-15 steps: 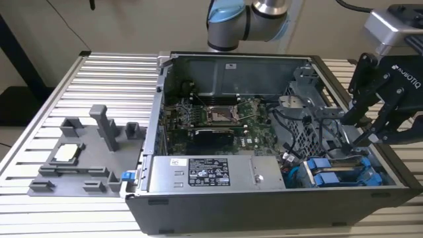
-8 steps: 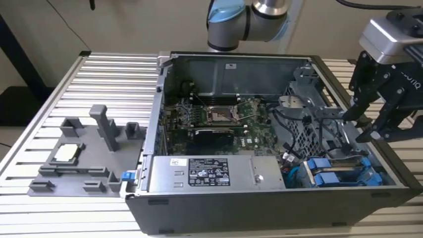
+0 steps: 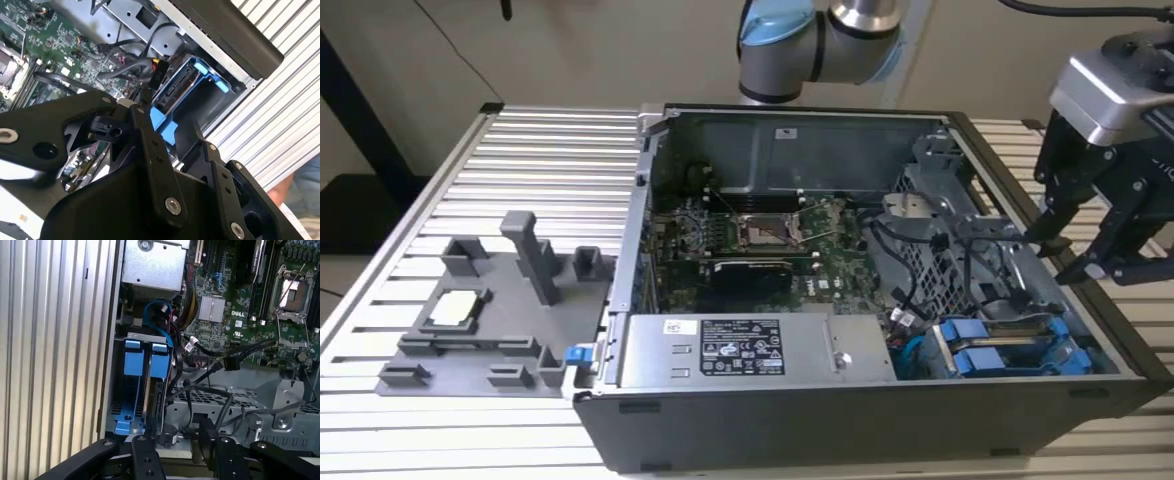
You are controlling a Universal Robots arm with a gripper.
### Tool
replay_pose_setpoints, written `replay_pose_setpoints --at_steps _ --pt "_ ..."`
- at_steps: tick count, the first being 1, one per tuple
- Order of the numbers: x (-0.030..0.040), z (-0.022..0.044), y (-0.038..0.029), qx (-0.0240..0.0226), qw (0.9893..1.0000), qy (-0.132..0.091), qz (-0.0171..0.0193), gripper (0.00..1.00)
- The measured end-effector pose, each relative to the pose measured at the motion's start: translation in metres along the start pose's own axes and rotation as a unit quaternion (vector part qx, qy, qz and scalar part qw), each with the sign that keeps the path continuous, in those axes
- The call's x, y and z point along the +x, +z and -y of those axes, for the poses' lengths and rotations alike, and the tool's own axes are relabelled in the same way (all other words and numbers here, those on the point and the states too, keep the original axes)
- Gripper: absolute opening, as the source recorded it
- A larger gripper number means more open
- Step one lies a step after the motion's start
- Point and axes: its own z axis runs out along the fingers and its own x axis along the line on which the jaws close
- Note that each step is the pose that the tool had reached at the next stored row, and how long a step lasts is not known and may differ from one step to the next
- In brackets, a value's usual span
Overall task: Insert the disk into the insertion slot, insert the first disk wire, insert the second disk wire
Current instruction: 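Insert the first disk wire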
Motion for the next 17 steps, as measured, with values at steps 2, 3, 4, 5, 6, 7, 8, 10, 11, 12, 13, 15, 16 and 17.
replay_pose_setpoints --at_steps 2,3,4,5,6,7,8,10,11,12,13,15,16,17 --pt "0.0 0.0029 0.001 0.0012 1.0 0.0 0.0026 0.47" --pt "0.0001 0.0046 0.0015 0.0016 1.0 0.0 0.0052 0.47" --pt "0.0 0.0065 0.0021 0.0021 1.0 0.0 0.0085 0.47" --pt "-0.0003 0.0083 0.0027 0.0025 0.9999 0.0 0.0116 0.47" --pt "-0.0009 0.0099 0.0036 0.0029 0.9999 0.001 0.0145 0.47" --pt "-0.0018 0.0113 0.0044 0.0032 0.9999 0.001 0.0167 0.47" --pt "-0.0029 0.0126 0.0053 0.0034 0.9998 0.001 0.0185 0.47" --pt "-0.0056 0.0146 0.0073 0.0037 0.9998 0.001 0.0203 0.47" --pt "-0.0073 0.0154 0.0084 0.0037 0.9998 0.001 0.0204 0.47" --pt "-0.0089 0.0161 0.0095 0.0037 0.9998 0.001 0.0204 0.47" --pt "-0.0103 0.017 0.0104 0.0037 0.9998 0.001 0.0204 0.47" --pt "-0.011 0.0178 0.0108 0.0037 0.9998 0.001 0.0201 0.47" --pt "-0.011 0.0178 0.0108 0.0036 0.9998 0.001 0.0201 0.47" --pt "-0.011 0.0178 0.0108 0.0036 0.9998 0.001 0.02 0.47"
